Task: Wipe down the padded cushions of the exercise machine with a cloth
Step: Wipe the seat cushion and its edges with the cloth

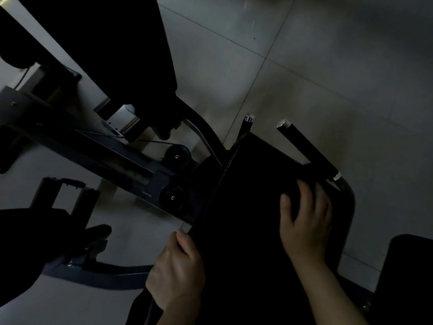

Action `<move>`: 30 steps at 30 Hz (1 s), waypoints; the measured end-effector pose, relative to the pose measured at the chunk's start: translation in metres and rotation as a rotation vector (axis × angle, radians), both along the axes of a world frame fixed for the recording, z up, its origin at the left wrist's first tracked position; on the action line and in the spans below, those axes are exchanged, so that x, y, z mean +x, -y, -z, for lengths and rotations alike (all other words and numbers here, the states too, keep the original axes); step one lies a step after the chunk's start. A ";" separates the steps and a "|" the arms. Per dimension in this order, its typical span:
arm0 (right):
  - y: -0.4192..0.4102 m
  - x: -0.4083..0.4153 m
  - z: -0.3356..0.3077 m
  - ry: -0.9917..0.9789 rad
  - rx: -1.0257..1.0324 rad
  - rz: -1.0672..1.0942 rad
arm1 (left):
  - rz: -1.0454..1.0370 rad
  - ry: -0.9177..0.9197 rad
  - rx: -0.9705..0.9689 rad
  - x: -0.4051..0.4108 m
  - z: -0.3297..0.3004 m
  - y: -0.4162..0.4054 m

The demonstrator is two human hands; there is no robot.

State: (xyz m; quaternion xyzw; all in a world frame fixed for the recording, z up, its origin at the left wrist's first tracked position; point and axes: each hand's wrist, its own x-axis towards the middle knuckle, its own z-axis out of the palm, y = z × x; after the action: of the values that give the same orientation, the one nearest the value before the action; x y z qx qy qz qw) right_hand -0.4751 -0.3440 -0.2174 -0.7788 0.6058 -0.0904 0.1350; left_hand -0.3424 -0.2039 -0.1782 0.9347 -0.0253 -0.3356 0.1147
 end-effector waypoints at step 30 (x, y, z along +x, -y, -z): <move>-0.010 -0.064 0.001 0.168 0.291 0.500 | -0.003 -0.193 -0.271 0.015 0.002 -0.007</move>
State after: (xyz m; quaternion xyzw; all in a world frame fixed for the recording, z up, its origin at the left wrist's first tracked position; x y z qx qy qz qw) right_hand -0.5396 -0.3337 -0.2181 -0.5676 0.7722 -0.0973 0.2683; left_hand -0.3276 -0.1968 -0.1799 0.8740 -0.0577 -0.4171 0.2424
